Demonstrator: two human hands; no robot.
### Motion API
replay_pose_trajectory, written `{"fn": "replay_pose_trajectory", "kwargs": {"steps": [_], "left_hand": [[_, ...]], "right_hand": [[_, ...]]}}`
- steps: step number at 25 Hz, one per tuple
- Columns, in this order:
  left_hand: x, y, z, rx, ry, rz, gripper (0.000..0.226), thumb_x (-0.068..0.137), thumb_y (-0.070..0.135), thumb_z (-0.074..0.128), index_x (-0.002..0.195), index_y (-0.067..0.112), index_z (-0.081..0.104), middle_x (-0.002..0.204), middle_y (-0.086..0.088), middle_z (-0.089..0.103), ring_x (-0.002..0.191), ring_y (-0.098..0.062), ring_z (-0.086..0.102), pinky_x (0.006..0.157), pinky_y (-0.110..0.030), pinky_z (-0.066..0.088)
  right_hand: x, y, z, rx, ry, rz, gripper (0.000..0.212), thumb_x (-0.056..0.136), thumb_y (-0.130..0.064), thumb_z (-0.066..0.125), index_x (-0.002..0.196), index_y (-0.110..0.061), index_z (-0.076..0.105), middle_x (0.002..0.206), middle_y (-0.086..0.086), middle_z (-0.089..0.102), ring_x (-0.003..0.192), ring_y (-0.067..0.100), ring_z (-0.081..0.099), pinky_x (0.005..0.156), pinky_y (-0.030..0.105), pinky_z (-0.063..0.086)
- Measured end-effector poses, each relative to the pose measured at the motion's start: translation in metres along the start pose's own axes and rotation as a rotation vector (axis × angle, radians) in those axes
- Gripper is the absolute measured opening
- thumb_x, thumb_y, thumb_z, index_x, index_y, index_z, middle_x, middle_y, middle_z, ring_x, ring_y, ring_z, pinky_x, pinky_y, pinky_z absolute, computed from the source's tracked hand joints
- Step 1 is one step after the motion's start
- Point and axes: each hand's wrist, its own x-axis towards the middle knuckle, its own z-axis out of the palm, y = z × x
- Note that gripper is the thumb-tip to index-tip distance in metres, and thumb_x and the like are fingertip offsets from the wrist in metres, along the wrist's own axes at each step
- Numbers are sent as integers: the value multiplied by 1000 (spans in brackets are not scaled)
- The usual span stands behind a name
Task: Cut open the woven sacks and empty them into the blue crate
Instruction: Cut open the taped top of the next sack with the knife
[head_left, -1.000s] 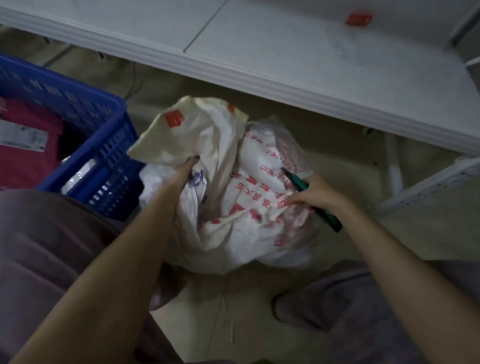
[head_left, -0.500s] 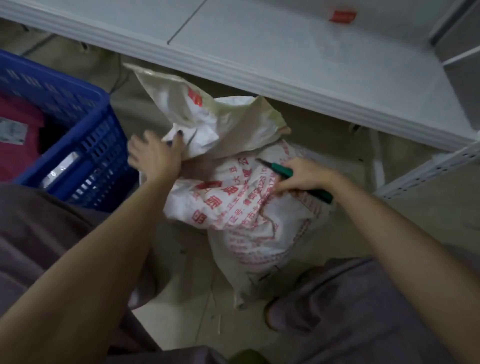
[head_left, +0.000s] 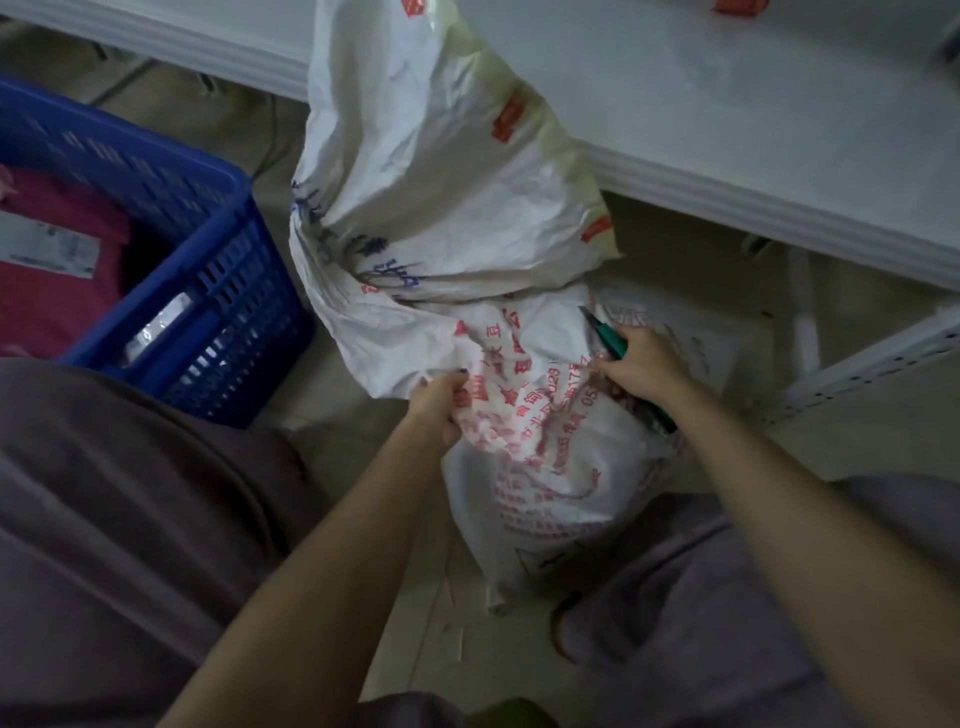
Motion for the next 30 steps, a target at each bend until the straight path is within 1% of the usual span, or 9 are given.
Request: {"fn": "replay_pose_trajectory", "kwargs": {"steps": [4,7,10,12,14,20,24,28,30], "left_hand": [[3,50,18,10,87,233,20,87,-12,40,80,6,44,49,-5,48,33,-10,47,32,-16,41],[-10,82,36,143,35,343,23,88,-5,41,71,9,44,44,1,50,36,-8,48,37,-17,44],[-25,90,46,428,29,434,17,94,5,42,79,8,50,71,-5,55,61,-13,55,47,-15,49],[-30,87,47,478,-16,461,23,96,4,40,76,10,48,71,-3,52,61,-11,52,43,-13,46],[-35,84,47,460,-45,457,23,96,3,38,76,9,47,71,-4,51,61,-12,52,44,-15,47],[-39,94,41,699,78,420,13,93,6,45,81,3,50,71,-7,50,57,-16,47,50,-28,40],[-53,107,32,664,16,416,19,94,5,48,109,-4,55,92,-12,59,84,-22,59,70,-30,50],[-73,108,28,610,-69,396,25,95,6,47,116,-6,53,105,-15,60,89,-21,61,70,-24,51],[-81,105,23,621,-109,393,26,95,6,48,118,-6,54,107,-16,61,89,-21,61,74,-26,52]], "right_hand": [[-12,-2,-3,-26,-70,-26,17,83,-22,70,90,-10,61,74,3,58,65,17,54,47,12,35],[-27,2,0,-40,-172,-69,20,79,-23,75,82,-13,58,63,-3,51,54,8,48,45,19,32],[-32,1,-1,112,170,-246,14,76,-11,75,83,-3,65,71,6,58,61,15,54,61,23,39],[-28,-13,-9,46,548,-447,24,72,-14,73,86,5,69,80,17,65,70,28,63,65,24,47],[-26,-34,-16,-47,713,-658,26,67,-15,75,84,4,70,83,22,65,69,31,65,63,23,48],[-30,-56,-21,-82,633,-949,14,80,-13,64,76,0,62,88,15,59,70,16,53,48,26,50],[-39,-68,-36,-89,613,-1003,10,79,-8,70,79,0,64,103,18,59,74,14,60,60,23,54],[-27,-92,-37,-164,327,-693,24,84,-13,70,105,-4,67,146,12,40,122,25,52,99,27,40],[-18,-96,-25,-134,235,-481,27,87,-12,65,114,-5,65,138,12,49,120,24,51,106,28,35]]}}
